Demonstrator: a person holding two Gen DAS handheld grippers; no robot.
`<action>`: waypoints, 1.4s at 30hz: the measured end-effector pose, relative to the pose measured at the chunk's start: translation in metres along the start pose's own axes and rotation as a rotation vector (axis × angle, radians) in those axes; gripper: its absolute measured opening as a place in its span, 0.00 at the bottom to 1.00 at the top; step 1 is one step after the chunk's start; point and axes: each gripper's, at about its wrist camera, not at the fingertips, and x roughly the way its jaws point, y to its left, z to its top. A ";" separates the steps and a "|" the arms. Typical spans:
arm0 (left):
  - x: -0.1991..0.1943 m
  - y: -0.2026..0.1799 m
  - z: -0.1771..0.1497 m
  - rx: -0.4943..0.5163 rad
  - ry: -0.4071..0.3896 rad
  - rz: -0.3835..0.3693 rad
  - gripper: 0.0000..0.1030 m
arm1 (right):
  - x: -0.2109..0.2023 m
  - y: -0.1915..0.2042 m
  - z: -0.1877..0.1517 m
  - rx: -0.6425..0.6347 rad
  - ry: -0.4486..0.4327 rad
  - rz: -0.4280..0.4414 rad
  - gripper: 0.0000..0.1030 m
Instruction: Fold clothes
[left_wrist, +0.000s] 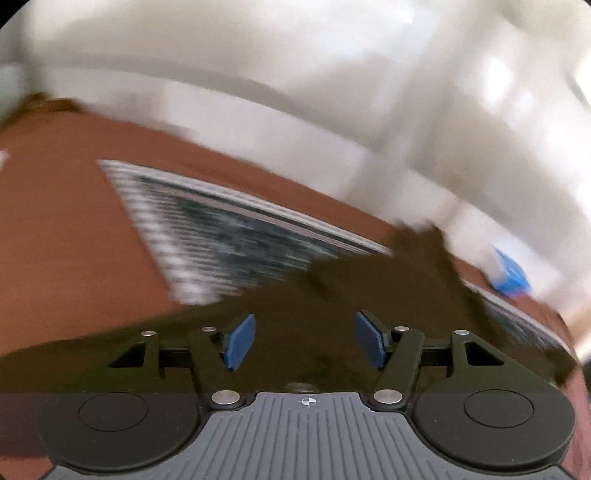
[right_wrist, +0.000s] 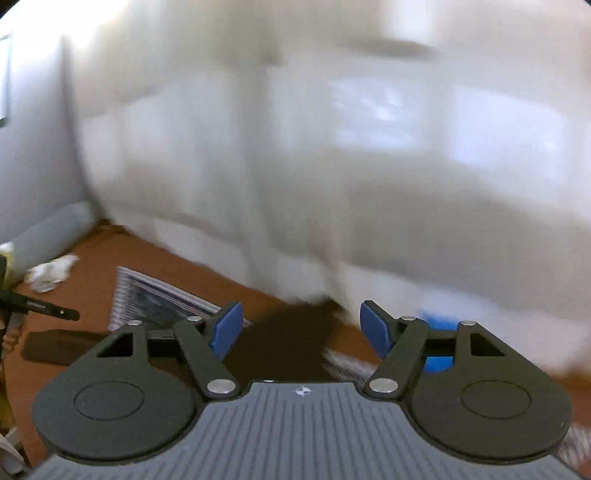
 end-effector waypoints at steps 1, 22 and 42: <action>0.013 -0.020 0.000 0.026 0.021 -0.034 0.72 | -0.009 -0.012 -0.013 0.026 0.015 -0.037 0.72; 0.236 -0.316 -0.021 0.412 0.312 -0.226 0.68 | 0.000 -0.209 -0.197 0.228 0.359 -0.359 0.68; 0.291 -0.355 -0.003 0.521 0.360 -0.193 0.00 | -0.104 -0.201 -0.217 0.028 0.468 -0.441 0.06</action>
